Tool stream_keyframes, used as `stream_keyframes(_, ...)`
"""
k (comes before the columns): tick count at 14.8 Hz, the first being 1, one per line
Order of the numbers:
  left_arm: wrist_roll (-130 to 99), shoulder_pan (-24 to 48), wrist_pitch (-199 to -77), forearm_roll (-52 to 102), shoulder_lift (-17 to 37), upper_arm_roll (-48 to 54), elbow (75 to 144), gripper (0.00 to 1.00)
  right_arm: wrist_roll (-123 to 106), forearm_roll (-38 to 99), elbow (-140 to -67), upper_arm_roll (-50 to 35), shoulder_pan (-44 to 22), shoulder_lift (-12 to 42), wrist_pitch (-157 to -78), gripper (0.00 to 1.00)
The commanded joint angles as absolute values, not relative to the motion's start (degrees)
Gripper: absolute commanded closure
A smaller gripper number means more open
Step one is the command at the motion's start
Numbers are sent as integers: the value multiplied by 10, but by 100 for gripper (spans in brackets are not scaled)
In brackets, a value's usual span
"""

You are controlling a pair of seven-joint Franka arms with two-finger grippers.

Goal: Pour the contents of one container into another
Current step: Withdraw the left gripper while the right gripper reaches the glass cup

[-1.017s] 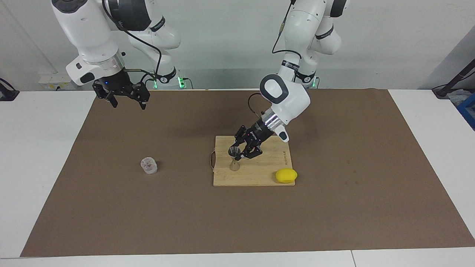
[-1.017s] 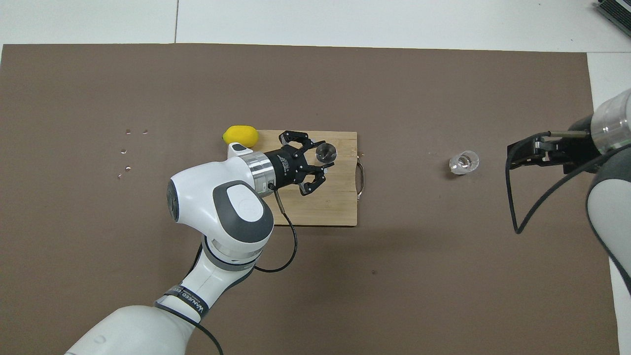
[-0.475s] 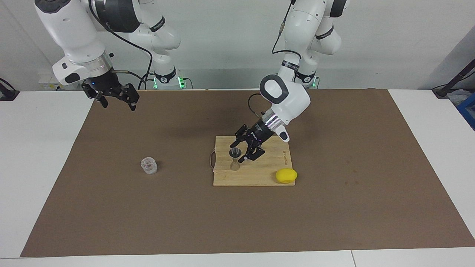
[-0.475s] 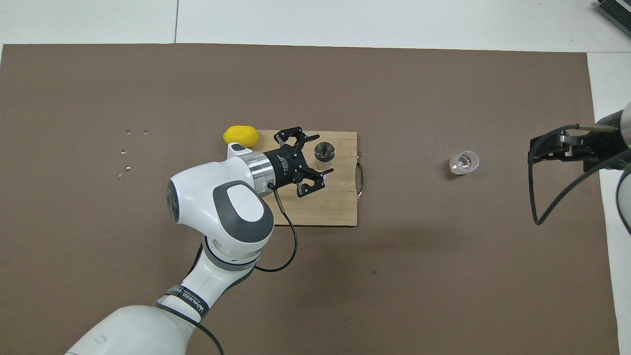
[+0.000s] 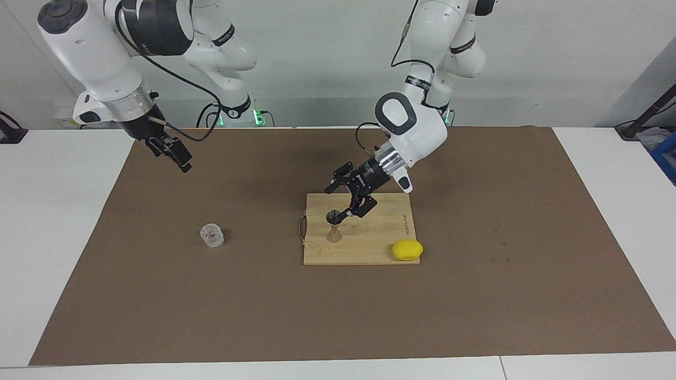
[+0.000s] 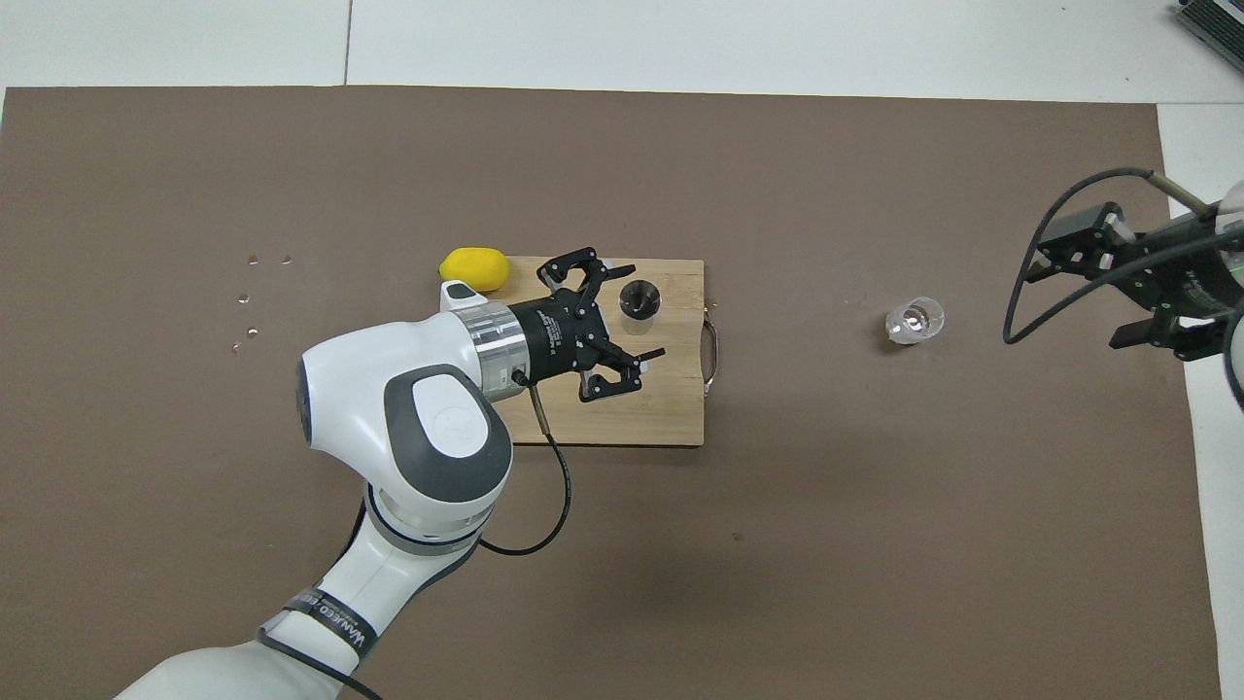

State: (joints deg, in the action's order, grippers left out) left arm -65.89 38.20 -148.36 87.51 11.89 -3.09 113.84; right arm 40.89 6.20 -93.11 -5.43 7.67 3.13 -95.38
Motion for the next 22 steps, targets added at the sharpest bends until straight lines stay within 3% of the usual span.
stream_keyframes(1,-671,338,-1383,765,74,-35,1173,0,537,105,-943,-59,104,53,-980,0)
stream_keyframes(8,-684,212,-1253,478,64,-34,1126,0,607,198,-977,-58,150,144,-1064,0)
stream_keyframes(13,-683,178,-1244,233,65,-35,1071,0,589,232,-1027,-59,164,181,-1144,0)
stream_keyframes(19,-680,155,-1245,13,53,-40,1028,0,538,294,-1018,-60,189,253,-1142,0)
stream_keyframes(22,-658,135,-1239,1,48,-44,1015,0,537,302,-1018,-61,185,267,-1140,0)
